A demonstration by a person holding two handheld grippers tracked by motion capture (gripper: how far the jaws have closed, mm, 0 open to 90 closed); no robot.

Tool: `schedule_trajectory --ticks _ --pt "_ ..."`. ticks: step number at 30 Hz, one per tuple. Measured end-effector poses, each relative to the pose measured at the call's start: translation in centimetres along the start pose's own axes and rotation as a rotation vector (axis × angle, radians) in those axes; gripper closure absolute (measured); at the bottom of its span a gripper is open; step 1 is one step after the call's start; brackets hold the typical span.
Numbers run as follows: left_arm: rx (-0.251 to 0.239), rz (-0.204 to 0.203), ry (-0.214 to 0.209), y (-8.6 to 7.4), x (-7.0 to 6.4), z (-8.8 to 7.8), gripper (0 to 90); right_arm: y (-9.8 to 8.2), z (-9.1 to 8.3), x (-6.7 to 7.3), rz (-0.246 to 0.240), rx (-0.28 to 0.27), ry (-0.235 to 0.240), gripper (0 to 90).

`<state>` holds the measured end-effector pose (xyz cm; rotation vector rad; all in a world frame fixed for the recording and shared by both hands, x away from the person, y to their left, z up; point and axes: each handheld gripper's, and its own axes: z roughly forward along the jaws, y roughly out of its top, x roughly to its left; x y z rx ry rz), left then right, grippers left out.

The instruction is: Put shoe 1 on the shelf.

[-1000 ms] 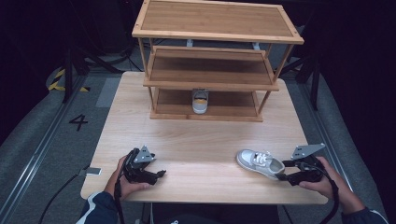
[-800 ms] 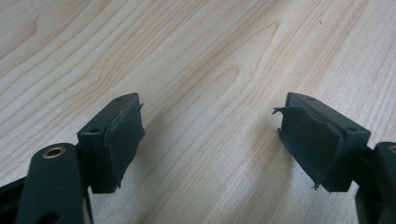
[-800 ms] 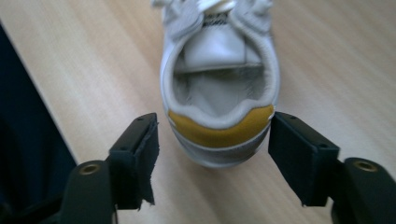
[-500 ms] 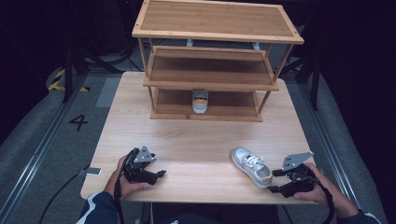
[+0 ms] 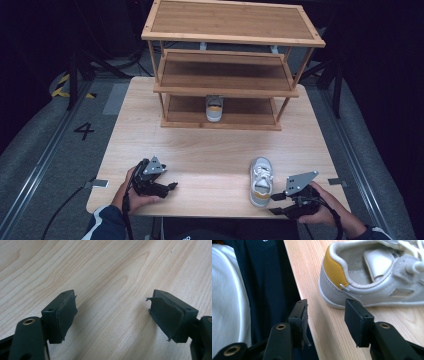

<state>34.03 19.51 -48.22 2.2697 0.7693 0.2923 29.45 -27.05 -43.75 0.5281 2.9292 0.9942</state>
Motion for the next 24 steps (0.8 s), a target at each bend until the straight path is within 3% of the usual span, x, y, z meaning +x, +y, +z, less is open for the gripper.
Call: schedule_trajectory --ticks 4,7,11,16,18,20,21,23,24 --pt "0.000 0.000 0.000 0.0 0.0 0.0 21.6 0.0 -0.3 0.1 -0.016 0.011 -0.032 50.5" --pt "0.000 0.000 0.000 0.0 0.0 0.0 21.6 0.3 -1.1 0.0 -0.025 -0.009 -0.065 50.1" --pt "0.000 0.000 0.001 0.0 0.0 0.0 21.6 1.5 -1.9 0.2 -0.042 -0.057 -0.062 50.2" --pt "0.002 0.004 -0.007 0.0 0.1 0.0 21.3 3.4 -1.2 0.5 -0.086 -0.031 -0.049 49.4" --pt "0.002 0.004 -0.010 0.0 0.1 0.0 21.3 4.3 -0.2 0.5 -0.107 0.008 -0.023 48.3" --pt "0.002 0.005 -0.010 0.0 0.1 0.0 21.3 4.9 1.0 0.4 -0.097 0.068 -0.016 49.4" --pt "0.002 0.005 -0.010 0.0 0.1 0.0 21.3 4.9 1.0 0.4 -0.097 0.068 -0.016 49.4" --pt "0.002 0.006 -0.011 0.0 0.1 0.0 21.3 5.6 2.8 -0.2 -0.087 0.147 -0.006 50.0" --pt "0.002 0.006 -0.011 0.0 0.1 0.0 21.3 5.6 2.8 -0.2 -0.087 0.147 -0.006 50.0"
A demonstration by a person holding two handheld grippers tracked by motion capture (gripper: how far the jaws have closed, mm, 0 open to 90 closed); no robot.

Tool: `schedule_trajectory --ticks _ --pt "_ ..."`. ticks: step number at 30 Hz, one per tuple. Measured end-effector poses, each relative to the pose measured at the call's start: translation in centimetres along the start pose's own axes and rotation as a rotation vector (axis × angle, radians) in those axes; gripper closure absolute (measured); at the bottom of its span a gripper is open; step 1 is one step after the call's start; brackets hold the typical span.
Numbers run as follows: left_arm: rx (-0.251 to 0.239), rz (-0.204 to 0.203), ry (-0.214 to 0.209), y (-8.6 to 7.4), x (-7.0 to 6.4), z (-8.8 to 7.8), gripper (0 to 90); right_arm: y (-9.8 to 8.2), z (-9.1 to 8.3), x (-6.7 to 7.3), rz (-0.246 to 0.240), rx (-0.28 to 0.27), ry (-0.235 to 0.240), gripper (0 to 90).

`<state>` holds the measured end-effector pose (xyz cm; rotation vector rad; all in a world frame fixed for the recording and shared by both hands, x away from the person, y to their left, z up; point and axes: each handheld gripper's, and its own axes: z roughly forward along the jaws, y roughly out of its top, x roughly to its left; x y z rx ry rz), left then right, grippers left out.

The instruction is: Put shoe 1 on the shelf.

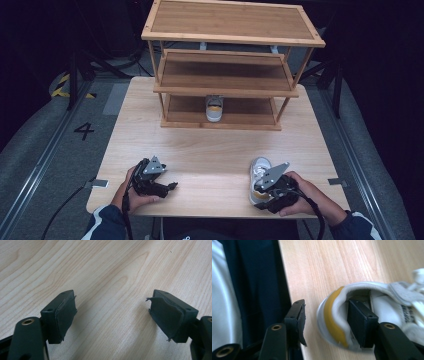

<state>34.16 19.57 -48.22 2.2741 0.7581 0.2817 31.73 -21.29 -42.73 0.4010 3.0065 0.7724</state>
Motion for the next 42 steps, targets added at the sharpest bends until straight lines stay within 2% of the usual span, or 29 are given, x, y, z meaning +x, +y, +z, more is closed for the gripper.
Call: schedule_trajectory --ticks 4,8,12,15,19,20,23,27,35,38,42 --pt "0.000 0.002 -0.003 0.0 0.1 0.0 21.4 0.7 1.1 -0.6 0.019 0.043 -0.004 52.9" --pt "0.000 0.003 -0.005 0.0 0.1 0.0 21.6 0.8 1.3 -0.9 0.041 0.043 0.009 54.5" --pt "-0.001 0.003 -0.005 0.0 0.1 0.0 21.6 0.5 1.3 -1.1 0.056 0.031 0.054 64.3" --pt "-0.001 0.003 -0.006 0.0 0.1 0.0 21.6 0.2 0.9 -1.0 0.025 0.039 0.049 72.0" --pt "-0.003 0.001 -0.010 0.0 0.1 0.0 21.7 -0.2 0.6 -1.2 0.008 0.035 0.054 72.4" --pt "-0.003 0.003 -0.009 0.0 0.2 0.0 21.7 -0.2 0.6 -1.2 -0.017 0.043 0.050 72.3" --pt "-0.003 0.003 -0.011 0.0 0.2 0.0 21.7 -0.3 0.5 -1.2 -0.048 0.051 0.058 72.3" --pt "-0.003 0.003 -0.011 0.0 0.2 0.0 21.7 -0.4 0.4 -1.4 -0.059 0.044 0.070 72.2" --pt "0.000 0.005 -0.005 0.0 0.2 -0.1 21.7 -0.3 0.3 -1.6 -0.082 0.038 0.053 71.9" --pt "0.001 0.002 -0.004 -0.1 0.2 -0.1 21.7 -0.2 0.1 -1.5 -0.095 0.035 0.030 72.0" --pt "0.001 0.000 -0.004 -0.1 0.2 -0.1 21.7 -0.1 -0.2 -1.6 -0.106 0.023 0.036 72.0"
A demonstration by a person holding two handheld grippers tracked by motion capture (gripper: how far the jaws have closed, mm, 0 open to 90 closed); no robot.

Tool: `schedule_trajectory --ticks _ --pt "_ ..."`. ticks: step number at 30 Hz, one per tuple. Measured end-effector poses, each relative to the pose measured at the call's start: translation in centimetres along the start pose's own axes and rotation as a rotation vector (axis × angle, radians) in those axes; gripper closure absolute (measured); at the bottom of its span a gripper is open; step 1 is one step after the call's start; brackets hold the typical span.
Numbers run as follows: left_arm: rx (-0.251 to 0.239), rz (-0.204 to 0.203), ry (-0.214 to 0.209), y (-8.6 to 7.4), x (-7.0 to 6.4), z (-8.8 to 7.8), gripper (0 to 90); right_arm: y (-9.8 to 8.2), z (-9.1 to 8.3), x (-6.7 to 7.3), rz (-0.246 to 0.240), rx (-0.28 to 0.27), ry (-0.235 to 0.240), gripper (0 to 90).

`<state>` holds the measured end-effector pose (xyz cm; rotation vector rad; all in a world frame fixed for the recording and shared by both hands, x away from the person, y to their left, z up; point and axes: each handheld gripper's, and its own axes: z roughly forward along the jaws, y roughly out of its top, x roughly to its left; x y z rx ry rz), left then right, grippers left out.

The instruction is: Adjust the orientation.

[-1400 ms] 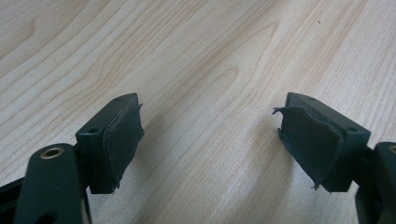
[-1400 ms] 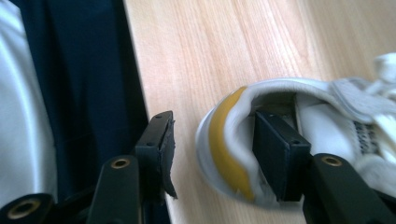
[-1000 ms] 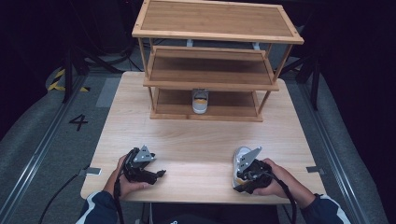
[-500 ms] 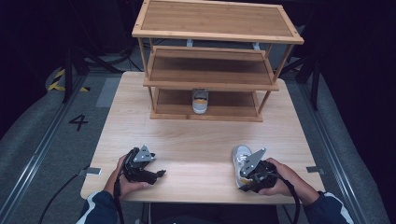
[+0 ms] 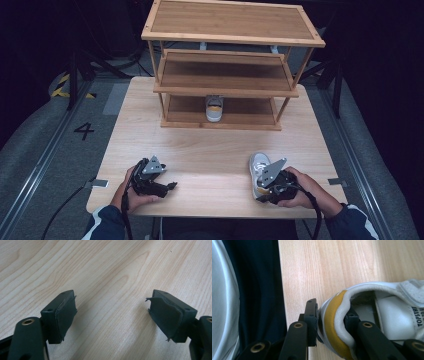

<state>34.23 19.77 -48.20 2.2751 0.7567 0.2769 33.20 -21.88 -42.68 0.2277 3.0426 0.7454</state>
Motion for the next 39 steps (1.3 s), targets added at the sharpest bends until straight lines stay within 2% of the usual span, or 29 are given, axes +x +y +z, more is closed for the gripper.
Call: schedule_trajectory --ticks 15,22,27,28,31,32,36,39 --pt "0.002 -0.002 0.002 0.0 0.0 -0.1 21.8 0.0 -1.2 -0.8 -0.020 -0.016 -0.028 71.9" --pt "0.002 -0.002 0.004 0.0 0.0 -0.1 21.8 0.2 -1.8 -1.9 -0.018 -0.014 -0.039 71.8" --pt "0.002 -0.002 0.003 0.0 0.0 -0.1 21.8 1.0 -2.5 -3.7 -0.045 -0.011 -0.070 71.7" --pt "0.002 -0.002 0.003 0.0 0.0 -0.1 21.8 1.0 -2.5 -3.7 -0.045 -0.011 -0.070 71.7" --pt "0.002 -0.002 0.003 0.0 0.0 -0.1 21.8 2.0 -2.8 -5.4 -0.055 -0.006 -0.084 71.7" --pt "0.002 -0.002 0.003 0.0 0.0 -0.1 21.8 2.0 -2.8 -5.4 -0.055 -0.006 -0.084 71.7" --pt "0.003 -0.002 0.002 0.0 0.0 -0.1 21.8 3.4 -2.7 -7.5 -0.069 -0.020 -0.083 71.7" --pt "0.003 -0.001 0.002 0.0 0.0 0.0 21.7 3.9 -2.4 -8.3 -0.069 -0.020 -0.083 71.7"
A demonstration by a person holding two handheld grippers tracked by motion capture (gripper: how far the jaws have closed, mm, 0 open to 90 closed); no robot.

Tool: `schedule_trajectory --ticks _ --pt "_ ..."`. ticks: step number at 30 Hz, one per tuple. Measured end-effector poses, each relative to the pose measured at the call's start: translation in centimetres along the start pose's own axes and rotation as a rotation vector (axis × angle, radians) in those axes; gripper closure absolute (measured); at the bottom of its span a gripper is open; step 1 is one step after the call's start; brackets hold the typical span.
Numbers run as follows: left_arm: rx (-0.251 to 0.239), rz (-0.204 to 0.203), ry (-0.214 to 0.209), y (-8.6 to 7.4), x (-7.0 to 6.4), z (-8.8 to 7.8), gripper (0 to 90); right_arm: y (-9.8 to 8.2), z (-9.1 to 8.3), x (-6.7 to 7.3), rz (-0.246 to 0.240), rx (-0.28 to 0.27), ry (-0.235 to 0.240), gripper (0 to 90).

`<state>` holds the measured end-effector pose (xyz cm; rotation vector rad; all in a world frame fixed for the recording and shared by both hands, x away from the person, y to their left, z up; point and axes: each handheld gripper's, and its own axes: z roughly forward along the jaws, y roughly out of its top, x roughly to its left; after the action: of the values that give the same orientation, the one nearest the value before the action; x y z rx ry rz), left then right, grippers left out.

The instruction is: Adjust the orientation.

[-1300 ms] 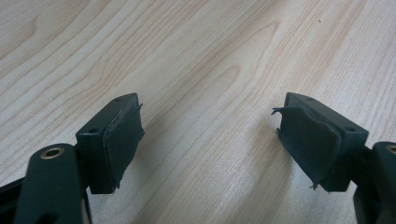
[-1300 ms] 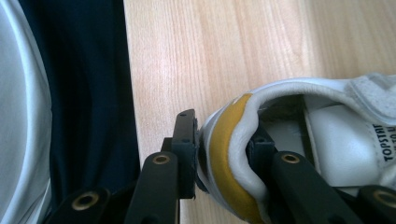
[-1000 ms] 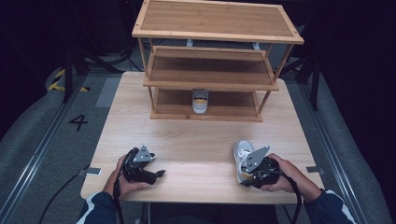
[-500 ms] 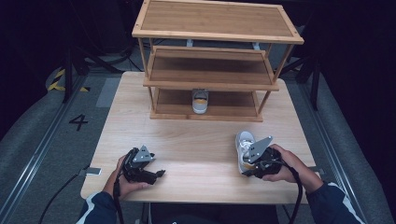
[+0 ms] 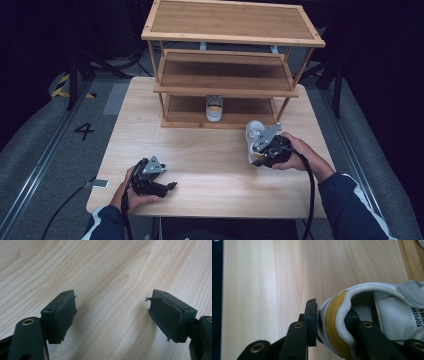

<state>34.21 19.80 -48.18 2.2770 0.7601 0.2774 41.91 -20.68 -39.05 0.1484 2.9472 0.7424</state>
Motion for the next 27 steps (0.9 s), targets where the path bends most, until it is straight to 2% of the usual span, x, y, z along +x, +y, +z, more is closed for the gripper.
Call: schedule_trajectory --ticks 6,9,11,12,13,15,16,18,21,22,27 --pt "-0.005 -0.001 0.001 0.0 0.0 0.1 21.7 1.5 1.5 -3.1 0.007 -0.004 0.002 71.7" --pt "-0.002 -0.001 0.000 0.0 0.0 0.0 21.7 2.2 2.3 -4.6 0.009 0.003 -0.015 71.7" --pt "-0.002 0.000 -0.001 0.0 0.0 0.0 21.7 2.8 3.0 -5.8 0.013 -0.018 0.010 71.5" --pt "-0.001 0.001 -0.001 0.0 0.0 0.0 21.7 3.0 3.1 -6.1 0.001 -0.019 -0.006 71.5" --pt "-0.001 0.002 0.000 0.0 0.0 0.0 21.7 3.3 3.5 -6.6 0.010 -0.030 -0.003 71.7" --pt "-0.003 0.000 0.004 0.0 0.0 0.0 21.7 3.7 4.1 -7.4 0.011 -0.019 0.000 71.5" --pt "-0.001 -0.002 0.005 0.0 -0.1 0.0 21.7 3.7 4.1 -7.4 0.011 -0.019 0.000 71.5" --pt "-0.006 -0.004 0.010 0.0 -0.1 0.0 22.1 4.3 5.3 -8.8 0.018 0.007 0.001 71.5" --pt "-0.007 -0.008 0.008 0.0 -0.2 0.0 22.2 4.4 6.3 -9.6 0.030 0.012 0.008 71.5" --pt "-0.007 -0.009 0.009 0.0 -0.2 0.0 22.2 4.5 6.5 -9.7 0.024 0.005 0.036 71.5" --pt "-0.008 -0.006 0.015 -0.1 -0.2 0.0 22.5 4.6 7.6 -10.6 0.024 0.003 0.034 70.9"
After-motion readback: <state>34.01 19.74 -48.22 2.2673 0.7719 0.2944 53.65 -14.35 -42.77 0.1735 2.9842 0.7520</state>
